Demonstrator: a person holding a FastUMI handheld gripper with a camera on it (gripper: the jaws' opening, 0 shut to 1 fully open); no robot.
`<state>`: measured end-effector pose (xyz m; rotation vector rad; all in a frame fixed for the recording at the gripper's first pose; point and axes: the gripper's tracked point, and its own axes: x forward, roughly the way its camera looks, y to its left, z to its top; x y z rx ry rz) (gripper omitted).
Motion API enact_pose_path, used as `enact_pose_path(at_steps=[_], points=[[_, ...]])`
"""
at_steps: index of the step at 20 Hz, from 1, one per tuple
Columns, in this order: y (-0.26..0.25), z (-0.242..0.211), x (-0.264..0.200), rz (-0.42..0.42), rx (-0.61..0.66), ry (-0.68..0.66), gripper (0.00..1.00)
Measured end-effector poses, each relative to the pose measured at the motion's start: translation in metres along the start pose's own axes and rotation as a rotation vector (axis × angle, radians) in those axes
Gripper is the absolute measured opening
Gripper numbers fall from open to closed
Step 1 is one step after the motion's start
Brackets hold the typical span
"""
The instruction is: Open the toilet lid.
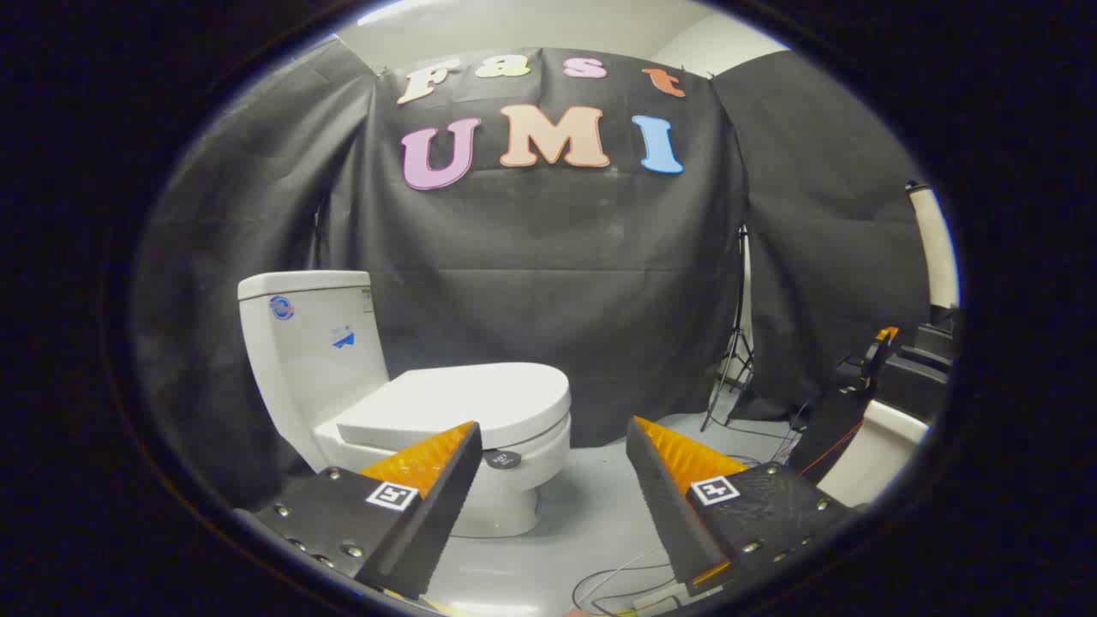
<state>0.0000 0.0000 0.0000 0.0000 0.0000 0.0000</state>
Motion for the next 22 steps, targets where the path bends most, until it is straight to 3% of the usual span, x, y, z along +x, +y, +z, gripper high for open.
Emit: enact_pose_path(at_steps=[6,22], points=[[0.007,0.007,0.007,0.002,0.056,0.004,1.00],[0.038,0.022,0.036,0.025,-0.029,-0.014,1.00]])
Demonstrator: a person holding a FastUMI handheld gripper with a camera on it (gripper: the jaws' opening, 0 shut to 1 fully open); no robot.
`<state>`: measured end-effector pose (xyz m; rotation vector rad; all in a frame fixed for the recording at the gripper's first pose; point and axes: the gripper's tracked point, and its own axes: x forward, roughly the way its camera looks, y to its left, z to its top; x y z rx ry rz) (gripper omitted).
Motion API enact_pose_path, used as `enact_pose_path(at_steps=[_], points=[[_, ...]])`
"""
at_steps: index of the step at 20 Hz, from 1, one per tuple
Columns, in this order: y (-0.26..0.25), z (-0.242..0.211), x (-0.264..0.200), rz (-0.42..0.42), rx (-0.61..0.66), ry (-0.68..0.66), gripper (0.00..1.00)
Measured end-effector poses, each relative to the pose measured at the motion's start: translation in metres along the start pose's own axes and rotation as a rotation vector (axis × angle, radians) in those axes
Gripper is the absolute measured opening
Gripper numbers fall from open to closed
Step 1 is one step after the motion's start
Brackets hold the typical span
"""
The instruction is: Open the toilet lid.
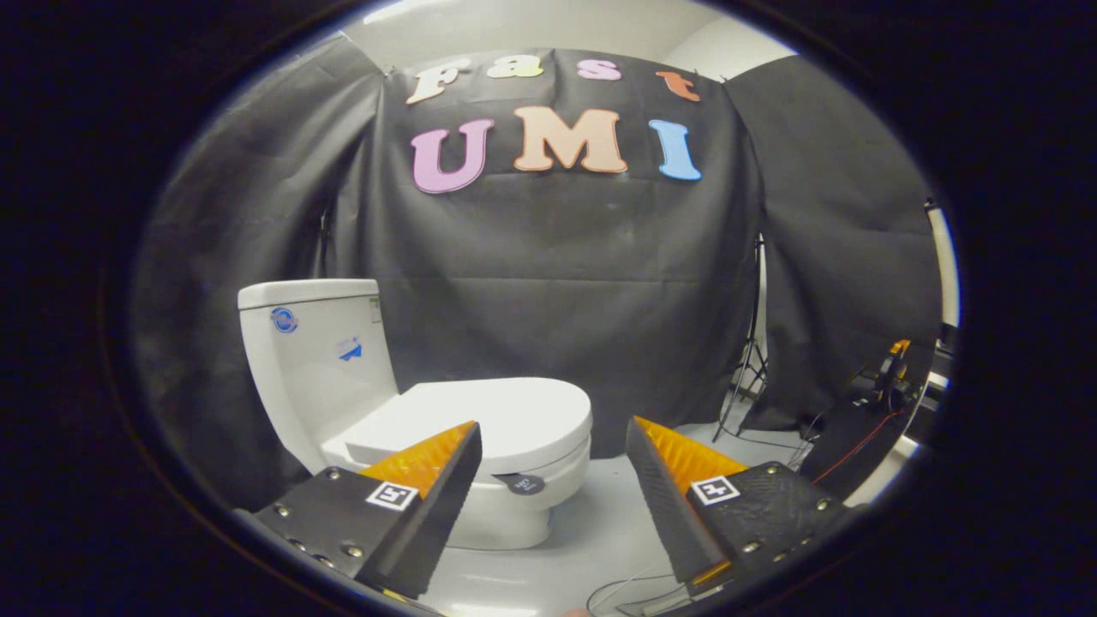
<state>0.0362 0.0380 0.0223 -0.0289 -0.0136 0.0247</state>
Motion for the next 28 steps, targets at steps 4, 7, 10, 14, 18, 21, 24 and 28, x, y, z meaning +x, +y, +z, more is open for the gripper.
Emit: enact_pose_path(at_steps=[4,7,10,14,18,21,24,28], points=[[0.008,-0.017,0.024,0.001,0.035,0.093,1.00],[0.022,-0.035,0.041,0.019,0.131,0.201,1.00],[0.029,-0.045,0.061,0.006,0.184,0.262,1.00],[0.034,-0.065,0.079,0.000,0.284,0.353,1.00],[0.043,-0.089,0.093,-0.002,0.368,0.441,1.00],[0.040,-0.107,0.102,-0.018,0.418,0.505,0.99],[0.036,-0.131,0.106,-0.044,0.532,0.586,0.99],[0.034,-0.159,0.105,-0.078,0.665,0.685,0.90]])
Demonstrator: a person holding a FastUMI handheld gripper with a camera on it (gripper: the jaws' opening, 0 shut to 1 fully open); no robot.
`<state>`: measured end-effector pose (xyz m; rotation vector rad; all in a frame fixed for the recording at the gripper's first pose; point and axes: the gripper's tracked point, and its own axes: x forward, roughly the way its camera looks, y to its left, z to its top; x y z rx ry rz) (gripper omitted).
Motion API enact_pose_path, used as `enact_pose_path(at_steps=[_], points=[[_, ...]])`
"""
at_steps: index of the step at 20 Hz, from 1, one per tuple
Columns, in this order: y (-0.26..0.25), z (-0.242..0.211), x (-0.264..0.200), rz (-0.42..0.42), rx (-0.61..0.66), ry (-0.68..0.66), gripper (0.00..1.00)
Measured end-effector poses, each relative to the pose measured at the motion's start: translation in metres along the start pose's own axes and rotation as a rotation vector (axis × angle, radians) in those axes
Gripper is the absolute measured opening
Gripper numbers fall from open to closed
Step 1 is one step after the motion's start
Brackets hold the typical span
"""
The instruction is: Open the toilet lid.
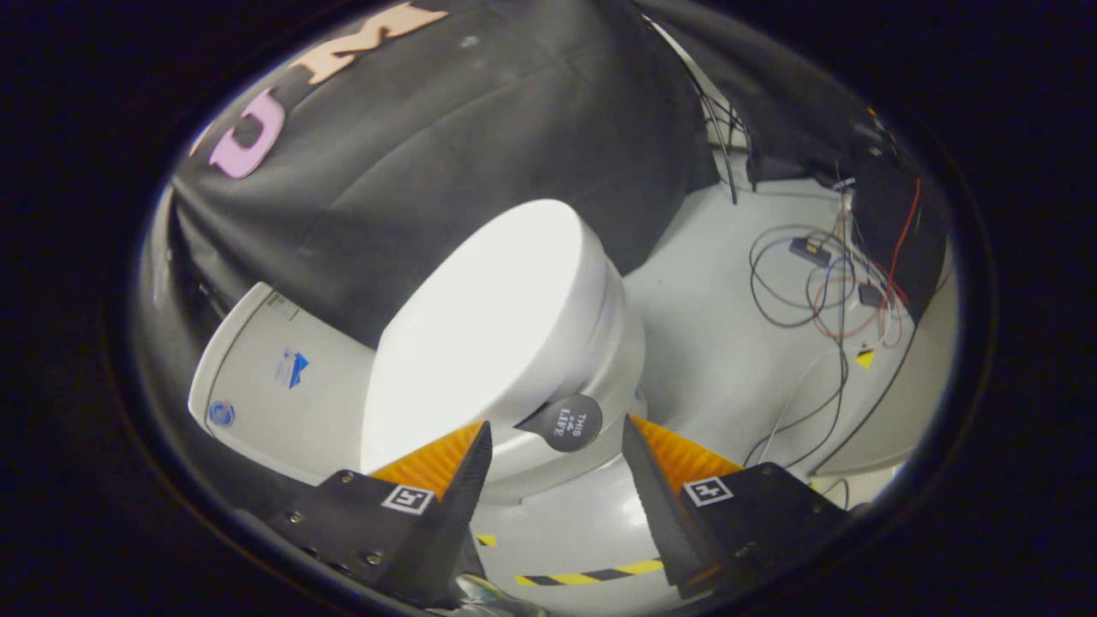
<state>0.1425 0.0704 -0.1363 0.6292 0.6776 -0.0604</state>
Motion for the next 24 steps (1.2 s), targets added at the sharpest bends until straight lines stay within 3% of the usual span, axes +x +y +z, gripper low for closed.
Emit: enact_pose_path(at_steps=[2,5,10,11,12,14,18,19,20,24], points=[[0.002,-0.005,0.005,0.025,0.047,0.029,0.90],[0.000,-0.002,0.011,0.037,0.084,0.036,0.60],[0.001,0.005,0.019,0.074,0.181,0.048,0.60],[-0.007,0.002,0.019,0.047,0.190,0.050,0.59],[-0.016,0.002,0.029,0.022,0.224,0.051,0.43],[-0.011,0.004,0.027,0.071,0.366,0.064,0.11],[-0.007,0.003,0.032,0.160,0.493,0.096,0.11],[-0.014,0.008,0.007,0.173,0.494,0.103,0.06],[-0.008,0.008,0.024,0.179,0.487,0.100,0.02],[-0.003,0.009,0.023,0.174,0.397,0.092,0.01]])
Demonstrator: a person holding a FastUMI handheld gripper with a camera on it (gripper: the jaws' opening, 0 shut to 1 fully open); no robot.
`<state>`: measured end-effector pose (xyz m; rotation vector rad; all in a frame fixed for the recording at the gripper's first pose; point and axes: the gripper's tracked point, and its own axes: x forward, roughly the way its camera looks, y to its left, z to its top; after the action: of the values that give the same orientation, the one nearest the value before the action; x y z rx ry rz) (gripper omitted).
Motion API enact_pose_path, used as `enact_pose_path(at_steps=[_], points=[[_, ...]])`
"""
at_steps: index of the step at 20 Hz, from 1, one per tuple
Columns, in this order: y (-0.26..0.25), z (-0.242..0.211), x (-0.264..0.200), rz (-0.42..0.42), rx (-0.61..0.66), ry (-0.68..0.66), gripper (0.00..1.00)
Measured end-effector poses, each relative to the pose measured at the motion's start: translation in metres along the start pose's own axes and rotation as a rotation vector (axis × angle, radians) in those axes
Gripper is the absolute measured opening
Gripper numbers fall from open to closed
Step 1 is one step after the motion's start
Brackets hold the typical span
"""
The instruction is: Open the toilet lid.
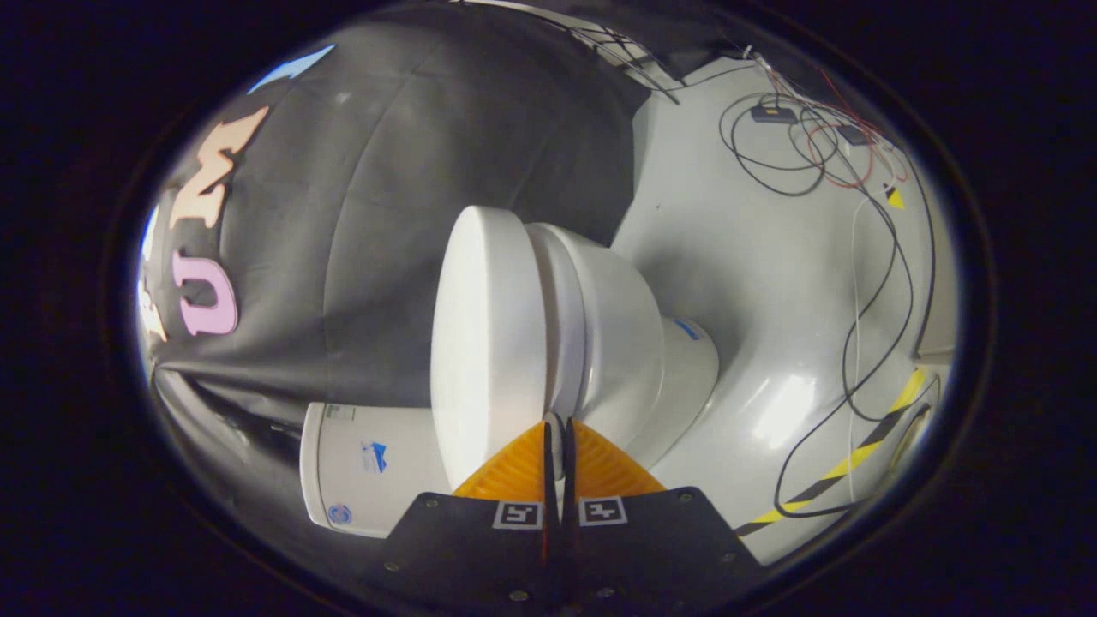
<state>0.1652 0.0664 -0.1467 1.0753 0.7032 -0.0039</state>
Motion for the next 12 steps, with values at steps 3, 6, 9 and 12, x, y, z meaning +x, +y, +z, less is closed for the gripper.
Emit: enact_pose_path(at_steps=[3,6,9,12], points=[[0.003,0.002,-0.004,-0.005,-0.057,-0.004,0.01],[0.011,0.003,-0.009,0.008,-0.090,-0.015,0.01],[0.021,0.004,-0.014,0.032,-0.088,-0.030,0.01],[0.037,0.009,-0.021,0.080,-0.066,-0.069,0.01]])
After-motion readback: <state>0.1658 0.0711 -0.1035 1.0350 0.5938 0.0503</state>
